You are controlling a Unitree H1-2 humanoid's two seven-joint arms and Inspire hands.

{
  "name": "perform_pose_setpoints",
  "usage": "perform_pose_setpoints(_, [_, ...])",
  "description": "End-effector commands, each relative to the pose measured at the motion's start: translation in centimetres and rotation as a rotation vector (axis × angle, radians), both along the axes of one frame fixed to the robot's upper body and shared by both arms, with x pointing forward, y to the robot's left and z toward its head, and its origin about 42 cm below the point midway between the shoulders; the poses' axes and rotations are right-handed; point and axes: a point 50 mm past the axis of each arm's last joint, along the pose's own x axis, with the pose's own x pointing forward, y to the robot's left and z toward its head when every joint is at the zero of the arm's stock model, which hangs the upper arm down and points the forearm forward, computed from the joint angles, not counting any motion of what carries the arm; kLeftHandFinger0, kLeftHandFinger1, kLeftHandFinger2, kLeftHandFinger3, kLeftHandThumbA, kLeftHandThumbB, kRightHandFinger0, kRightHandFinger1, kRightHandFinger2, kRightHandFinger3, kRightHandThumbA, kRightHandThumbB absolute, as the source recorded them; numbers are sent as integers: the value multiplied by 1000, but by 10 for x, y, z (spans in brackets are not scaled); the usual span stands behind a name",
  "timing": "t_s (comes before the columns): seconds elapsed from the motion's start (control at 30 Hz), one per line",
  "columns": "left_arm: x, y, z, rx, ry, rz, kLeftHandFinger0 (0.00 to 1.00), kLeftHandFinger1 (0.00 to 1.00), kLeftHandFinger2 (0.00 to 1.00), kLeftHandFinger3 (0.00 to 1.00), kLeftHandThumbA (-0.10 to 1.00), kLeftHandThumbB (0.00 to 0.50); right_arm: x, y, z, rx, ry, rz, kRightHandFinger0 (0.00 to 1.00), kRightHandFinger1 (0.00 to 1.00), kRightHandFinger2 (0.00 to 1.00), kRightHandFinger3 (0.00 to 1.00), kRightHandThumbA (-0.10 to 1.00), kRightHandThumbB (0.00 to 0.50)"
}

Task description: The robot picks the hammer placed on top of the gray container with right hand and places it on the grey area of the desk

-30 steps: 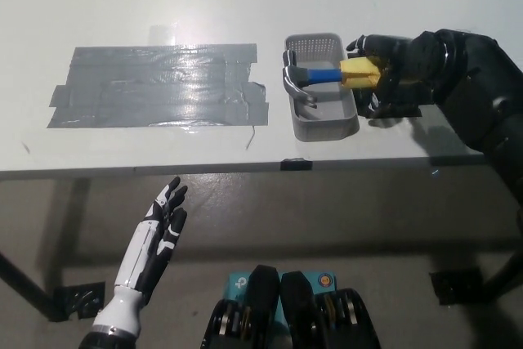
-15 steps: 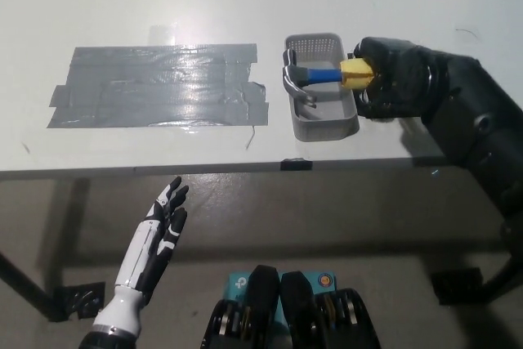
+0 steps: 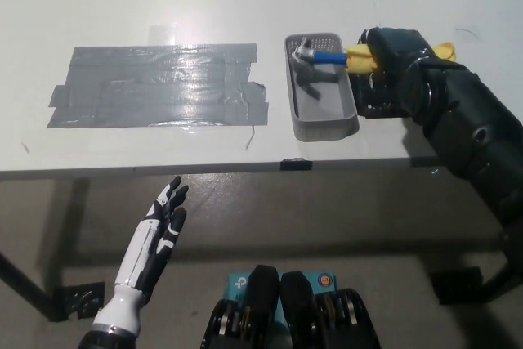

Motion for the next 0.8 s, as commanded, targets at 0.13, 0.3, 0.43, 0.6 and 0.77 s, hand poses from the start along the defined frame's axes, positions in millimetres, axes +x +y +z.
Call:
perform_pose_setpoints(0.13, [7, 2, 18, 23, -76, -20, 1000, 1000, 1000, 1000, 934, 149, 13, 2, 96, 201, -402, 32, 101, 581, 929, 702, -100, 160])
perform_pose_setpoints(0.3, [7, 2, 17, 33, -77, -21, 1000, 1000, 1000, 1000, 936, 133, 13, 6, 130, 275, -488, 57, 95, 600, 907, 1000, -100, 142])
perform_pose_setpoints(0.43, [6, 2, 19, 30, -72, -26, 1000, 1000, 1000, 1000, 931, 133, 12, 18, 141, 276, -529, 85, 69, 561, 895, 996, -100, 148])
perform_pose_setpoints(0.6, [6, 0, 19, 29, -67, -28, 1000, 1000, 1000, 1000, 931, 136, 11, 35, 144, 271, -551, 125, 3, 452, 853, 934, -100, 181])
perform_pose_setpoints(0.77, [6, 1, 20, 31, -74, -27, 1000, 1000, 1000, 1000, 928, 133, 8, 67, 145, 269, -502, 149, 25, 511, 882, 953, -100, 148])
